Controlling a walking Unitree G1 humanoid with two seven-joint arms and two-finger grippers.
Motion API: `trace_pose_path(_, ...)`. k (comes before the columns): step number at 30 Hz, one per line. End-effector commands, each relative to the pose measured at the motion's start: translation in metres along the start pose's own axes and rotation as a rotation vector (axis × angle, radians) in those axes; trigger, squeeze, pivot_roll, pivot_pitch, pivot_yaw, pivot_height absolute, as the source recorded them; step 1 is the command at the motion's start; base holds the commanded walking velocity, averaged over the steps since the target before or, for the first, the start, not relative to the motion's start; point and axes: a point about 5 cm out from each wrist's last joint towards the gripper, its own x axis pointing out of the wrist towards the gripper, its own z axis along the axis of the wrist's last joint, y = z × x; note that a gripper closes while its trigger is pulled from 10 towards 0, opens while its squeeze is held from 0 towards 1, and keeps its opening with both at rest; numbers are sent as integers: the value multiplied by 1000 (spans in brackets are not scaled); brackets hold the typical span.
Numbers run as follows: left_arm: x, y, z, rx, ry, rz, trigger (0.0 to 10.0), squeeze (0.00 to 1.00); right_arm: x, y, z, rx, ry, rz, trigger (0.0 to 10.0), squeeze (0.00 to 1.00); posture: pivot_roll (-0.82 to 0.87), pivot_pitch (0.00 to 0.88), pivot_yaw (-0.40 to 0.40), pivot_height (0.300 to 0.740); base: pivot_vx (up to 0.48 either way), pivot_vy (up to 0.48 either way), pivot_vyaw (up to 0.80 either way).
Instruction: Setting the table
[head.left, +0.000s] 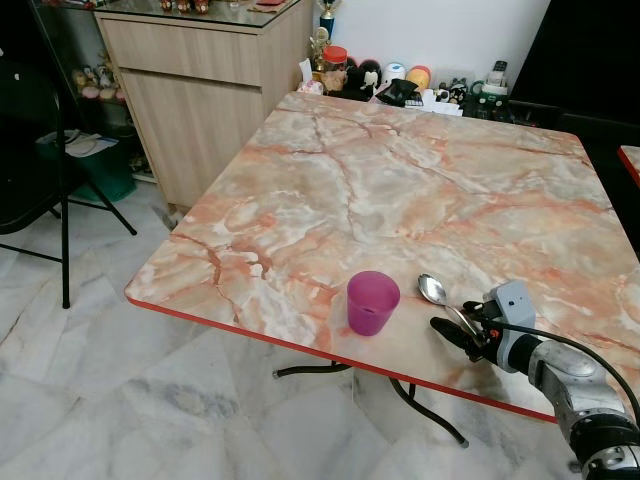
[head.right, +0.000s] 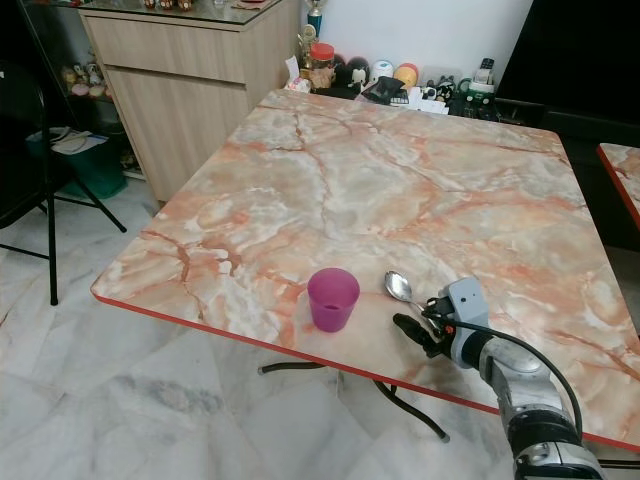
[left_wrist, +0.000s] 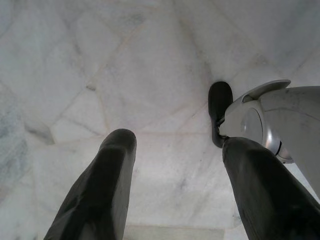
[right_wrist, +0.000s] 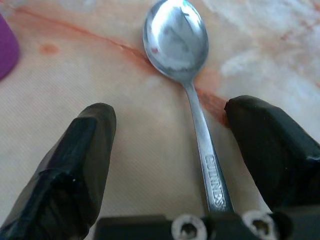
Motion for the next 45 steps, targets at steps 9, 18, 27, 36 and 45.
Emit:
trace_pose_path(9,-3,3,-11,4,50,3,10000,0,3,4,-19,17,97,-28,10000,0,119,130,-28,740,0,0,0)
trace_pose_path(18,-6,11,-14,-2,57,4,10000,0,3,8,-27,28,124,-22,0,0,119,130,-28,740,0,0,0)
trace_pose_path(27,0,-12,-11,0,51,-29,10000,0,4,10,-29,28,132,-17,0,0,124,128,-24,740,0,0,0)
trace_pose_path(36,-7,14,-17,-8,65,-6,10000,0,6,13,-31,27,136,-7,0,0,124,129,-25,740,0,0,0)
trace_pose_path(45,-8,1,-26,-8,73,-29,10000,0,8,16,-32,23,139,4,0,0,122,131,-27,740,0,0,0)
